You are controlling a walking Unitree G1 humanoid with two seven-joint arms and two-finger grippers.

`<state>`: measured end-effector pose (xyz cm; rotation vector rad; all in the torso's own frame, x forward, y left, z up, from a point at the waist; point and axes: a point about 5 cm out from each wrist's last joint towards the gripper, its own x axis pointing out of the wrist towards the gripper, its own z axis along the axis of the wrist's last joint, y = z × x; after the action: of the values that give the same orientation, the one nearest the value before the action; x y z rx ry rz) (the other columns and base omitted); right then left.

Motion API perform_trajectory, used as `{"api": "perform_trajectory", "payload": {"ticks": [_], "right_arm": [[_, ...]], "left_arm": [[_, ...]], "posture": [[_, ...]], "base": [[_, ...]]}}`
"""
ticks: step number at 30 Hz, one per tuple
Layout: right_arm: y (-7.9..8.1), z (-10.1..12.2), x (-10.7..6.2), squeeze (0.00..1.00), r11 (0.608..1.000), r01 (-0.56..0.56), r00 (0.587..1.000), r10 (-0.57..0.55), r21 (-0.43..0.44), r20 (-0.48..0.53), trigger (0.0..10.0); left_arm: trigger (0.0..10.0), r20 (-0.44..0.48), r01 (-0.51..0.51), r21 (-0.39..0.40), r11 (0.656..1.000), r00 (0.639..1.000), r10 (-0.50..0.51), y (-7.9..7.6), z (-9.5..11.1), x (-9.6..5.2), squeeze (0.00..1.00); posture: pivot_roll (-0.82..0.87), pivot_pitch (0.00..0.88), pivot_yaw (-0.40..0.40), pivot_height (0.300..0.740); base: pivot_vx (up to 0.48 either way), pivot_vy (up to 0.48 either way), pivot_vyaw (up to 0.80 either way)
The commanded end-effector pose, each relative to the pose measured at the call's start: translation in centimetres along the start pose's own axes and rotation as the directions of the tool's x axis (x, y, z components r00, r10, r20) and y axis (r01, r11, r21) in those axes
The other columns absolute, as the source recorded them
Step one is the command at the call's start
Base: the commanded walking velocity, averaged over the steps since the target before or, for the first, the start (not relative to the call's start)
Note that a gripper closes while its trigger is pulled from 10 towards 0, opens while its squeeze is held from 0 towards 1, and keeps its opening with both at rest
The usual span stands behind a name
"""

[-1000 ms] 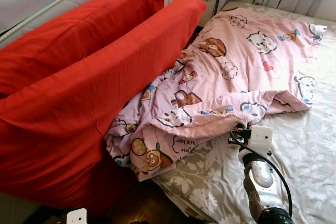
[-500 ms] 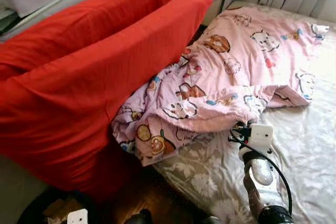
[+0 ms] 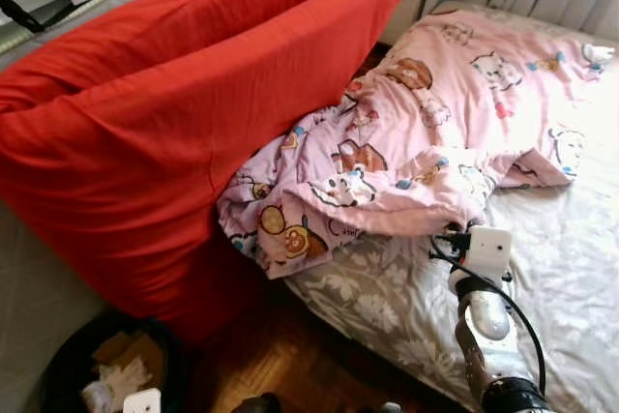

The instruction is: Clean up the room

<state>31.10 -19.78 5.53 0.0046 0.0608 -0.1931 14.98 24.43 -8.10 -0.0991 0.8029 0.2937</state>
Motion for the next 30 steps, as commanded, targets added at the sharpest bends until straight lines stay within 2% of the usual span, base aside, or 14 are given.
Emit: {"api": "perform_trajectory", "payload": {"ticks": [1, 14, 21, 30], "right_arm": [[-0.8, -0.5, -0.3, 0.0, 0.999, 0.031, 0.999, -0.031, -0.009, -0.022, 10.0], [-2.4, 0.1, -0.1, 0.0, 0.99, 0.139, 0.99, -0.139, -0.035, 0.008, 10.0], [-2.5, 0.4, 0.0, 0.0, 0.988, 0.152, 0.988, -0.151, -0.038, 0.024, 10.0], [-3.4, 0.8, -0.2, 0.0, 0.977, 0.207, 0.977, -0.204, -0.046, 0.055, 10.0]], "left_arm": [[10.0, -0.059, -0.008, 0.013, 1.0, 0.998, 0.009, 0.4, -1.7, -0.6, 0.0], [10.0, -0.058, -0.011, 0.017, 1.0, 0.998, 0.012, 0.5, -1.7, -0.6, 0.0], [10.0, -0.057, -0.014, 0.014, 1.0, 0.998, 0.014, 0.5, -1.7, -0.6, 0.0], [10.0, -0.031, -0.009, 0.024, 1.0, 0.999, 0.009, 0.4, -1.5, -0.6, 0.0]], "posture": [[-0.05, 0.143, 0.038, 0.74], [-0.05, 0.147, 0.042, 0.74], [-0.04, 0.15, 0.041, 0.74], [-0.05, 0.144, 0.038, 0.74]], "base": [[-0.259, 0.0, 0.0], [-0.266, 0.0, 0.0], [-0.268, 0.0, 0.0], [0.0, 0.0, 0.0]]}}
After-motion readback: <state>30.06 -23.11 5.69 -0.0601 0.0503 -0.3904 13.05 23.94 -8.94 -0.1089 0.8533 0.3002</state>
